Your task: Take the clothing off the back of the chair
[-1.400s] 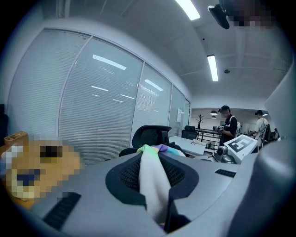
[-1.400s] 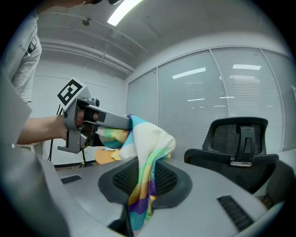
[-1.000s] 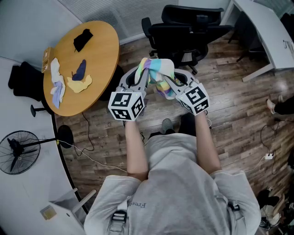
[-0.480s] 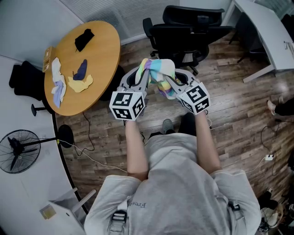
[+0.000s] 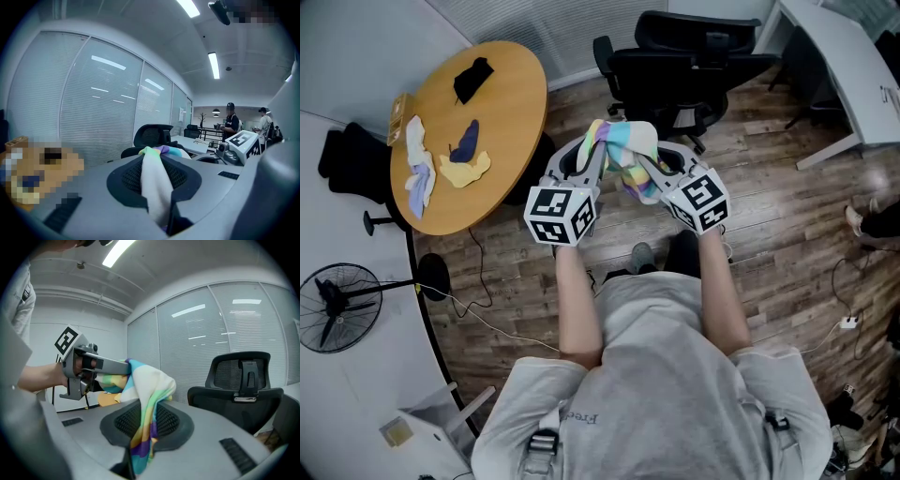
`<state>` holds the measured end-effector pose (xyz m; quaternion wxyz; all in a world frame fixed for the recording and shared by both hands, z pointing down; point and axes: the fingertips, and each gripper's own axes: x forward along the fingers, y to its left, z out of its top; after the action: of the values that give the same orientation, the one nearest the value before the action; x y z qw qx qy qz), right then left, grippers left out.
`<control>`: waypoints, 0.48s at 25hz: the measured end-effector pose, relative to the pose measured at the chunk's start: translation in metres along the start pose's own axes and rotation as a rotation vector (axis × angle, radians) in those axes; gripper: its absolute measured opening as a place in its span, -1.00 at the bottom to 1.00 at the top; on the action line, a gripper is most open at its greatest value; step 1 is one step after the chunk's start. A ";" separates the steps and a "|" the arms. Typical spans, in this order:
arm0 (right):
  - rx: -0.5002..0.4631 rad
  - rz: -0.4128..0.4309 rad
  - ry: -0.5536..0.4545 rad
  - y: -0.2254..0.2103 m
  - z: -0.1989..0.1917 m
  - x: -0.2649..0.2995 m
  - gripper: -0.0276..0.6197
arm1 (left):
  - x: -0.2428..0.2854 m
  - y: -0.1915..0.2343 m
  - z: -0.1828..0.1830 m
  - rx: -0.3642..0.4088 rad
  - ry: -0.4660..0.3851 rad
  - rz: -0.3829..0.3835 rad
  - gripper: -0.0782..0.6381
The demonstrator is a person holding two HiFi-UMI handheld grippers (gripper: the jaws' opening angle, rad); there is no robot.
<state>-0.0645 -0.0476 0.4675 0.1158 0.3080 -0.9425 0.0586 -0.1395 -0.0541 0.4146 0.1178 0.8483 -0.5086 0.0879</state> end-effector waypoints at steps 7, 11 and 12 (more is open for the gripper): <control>0.016 0.004 -0.005 0.000 -0.001 -0.001 -0.69 | 0.000 -0.001 -0.001 0.001 0.001 -0.002 -0.56; 0.020 0.004 -0.004 0.000 -0.002 -0.001 -0.69 | 0.000 -0.001 -0.002 0.003 0.001 -0.004 -0.56; 0.021 0.004 -0.004 0.000 -0.002 -0.001 -0.70 | 0.000 -0.002 -0.002 0.003 0.000 -0.005 -0.56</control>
<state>-0.0632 -0.0466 0.4688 0.1104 0.3072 -0.9428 0.0681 -0.1381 -0.0530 0.4159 0.1170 0.8498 -0.5063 0.0885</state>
